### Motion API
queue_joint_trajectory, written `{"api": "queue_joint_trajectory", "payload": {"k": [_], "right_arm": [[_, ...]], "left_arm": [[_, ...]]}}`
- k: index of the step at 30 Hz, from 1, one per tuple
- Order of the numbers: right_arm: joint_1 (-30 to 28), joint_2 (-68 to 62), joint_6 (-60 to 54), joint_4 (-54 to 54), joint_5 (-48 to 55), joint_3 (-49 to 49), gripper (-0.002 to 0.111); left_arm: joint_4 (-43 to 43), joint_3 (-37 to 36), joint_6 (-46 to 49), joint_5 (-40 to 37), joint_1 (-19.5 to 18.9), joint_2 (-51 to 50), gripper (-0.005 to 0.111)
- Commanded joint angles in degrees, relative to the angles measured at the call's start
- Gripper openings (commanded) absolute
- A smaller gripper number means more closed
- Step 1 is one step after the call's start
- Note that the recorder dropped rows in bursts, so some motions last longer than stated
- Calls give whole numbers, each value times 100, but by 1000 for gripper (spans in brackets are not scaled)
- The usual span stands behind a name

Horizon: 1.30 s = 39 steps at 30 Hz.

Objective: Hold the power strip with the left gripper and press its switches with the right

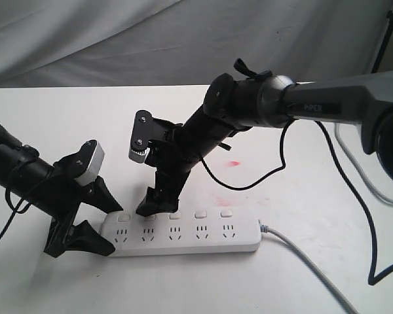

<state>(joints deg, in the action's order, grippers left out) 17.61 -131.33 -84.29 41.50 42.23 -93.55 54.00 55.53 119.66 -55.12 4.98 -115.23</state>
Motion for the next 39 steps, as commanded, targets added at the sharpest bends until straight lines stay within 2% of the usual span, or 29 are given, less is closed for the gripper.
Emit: {"api": "queue_joint_trajectory", "payload": {"k": [1,7,19,29,39], "right_arm": [[-36,-166,-182,-1045,-2,112,105],[-36,-166,-42,-1469,59,112,105],[-48,-166,13,-1279,39,112,105],[-48,323,-284,-177,138,112,105],[-48,756,-265,143,191,112,105]], "left_arm": [[-115,7,31,-13,36,-20,50],[-115,7,31,-13,36,-20,50],[-115,7,31,-13,36,-20,50],[-115,7,31,-13,36,-20,50],[-115,7,31,-13,36,-20,50]]}}
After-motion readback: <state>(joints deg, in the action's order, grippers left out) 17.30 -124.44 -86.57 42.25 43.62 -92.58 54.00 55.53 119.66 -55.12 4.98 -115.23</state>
